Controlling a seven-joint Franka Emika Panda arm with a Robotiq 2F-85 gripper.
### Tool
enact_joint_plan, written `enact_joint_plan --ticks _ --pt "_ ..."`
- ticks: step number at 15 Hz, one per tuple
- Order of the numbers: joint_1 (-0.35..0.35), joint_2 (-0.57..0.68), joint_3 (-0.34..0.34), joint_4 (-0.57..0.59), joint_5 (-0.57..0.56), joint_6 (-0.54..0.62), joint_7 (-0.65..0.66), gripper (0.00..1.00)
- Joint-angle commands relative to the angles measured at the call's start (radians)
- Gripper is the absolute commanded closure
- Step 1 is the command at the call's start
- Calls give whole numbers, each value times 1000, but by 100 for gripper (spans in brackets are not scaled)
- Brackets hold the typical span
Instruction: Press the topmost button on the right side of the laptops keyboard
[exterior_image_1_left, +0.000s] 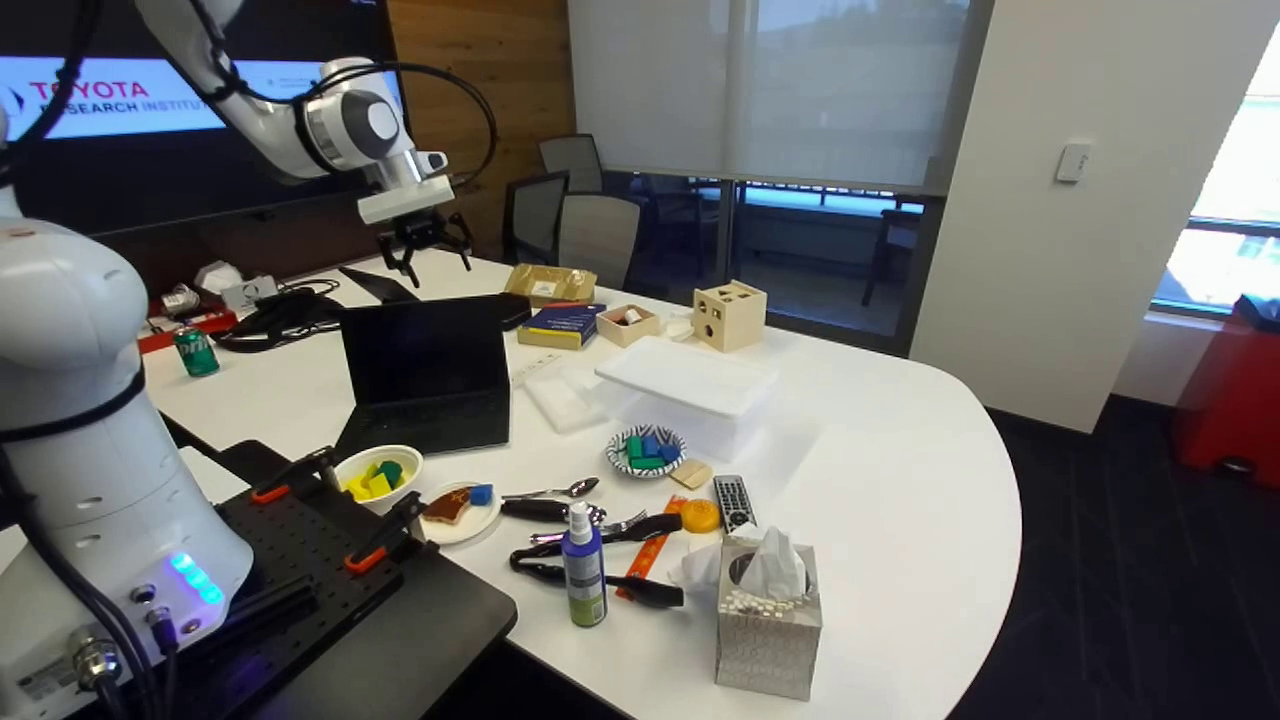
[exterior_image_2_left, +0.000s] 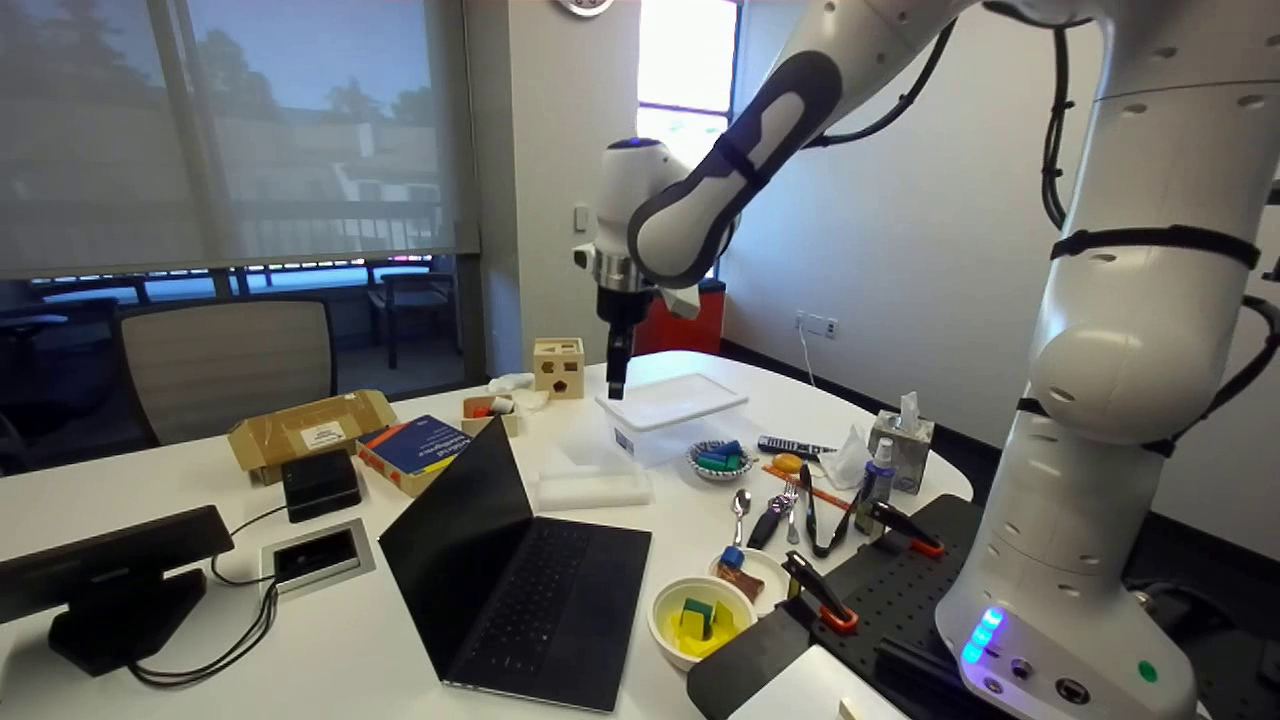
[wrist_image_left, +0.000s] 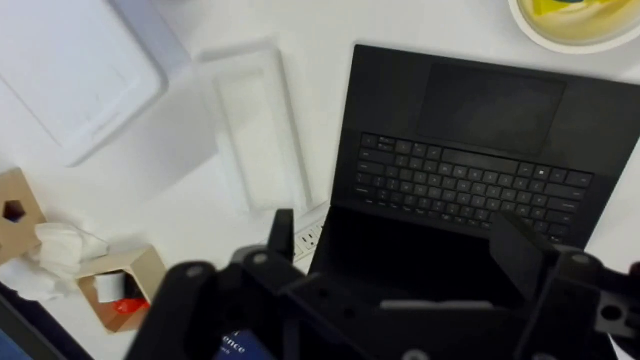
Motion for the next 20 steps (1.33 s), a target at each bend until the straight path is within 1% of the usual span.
enact_joint_plan --ticks 1,2,3,4,6,10,11,12,13,20 --pt "-8 246 7 149 -50 63 20 10" --pt "-7 298 4 181 -51 68 15 28" --pt "-10 346 8 211 -44 77 -5 34" --pt "-14 394 13 245 -38 84 -21 44" --pt "-18 476 27 312 -30 87 -51 60" --pt "-23 584 46 412 -28 68 -98 88" --pt "-26 605 49 429 -29 70 -111 97" --pt "-32 625 56 445 -24 71 -122 100" --pt "-37 645 61 459 -25 75 -141 100" --pt "-73 799 94 585 -33 80 -271 100"
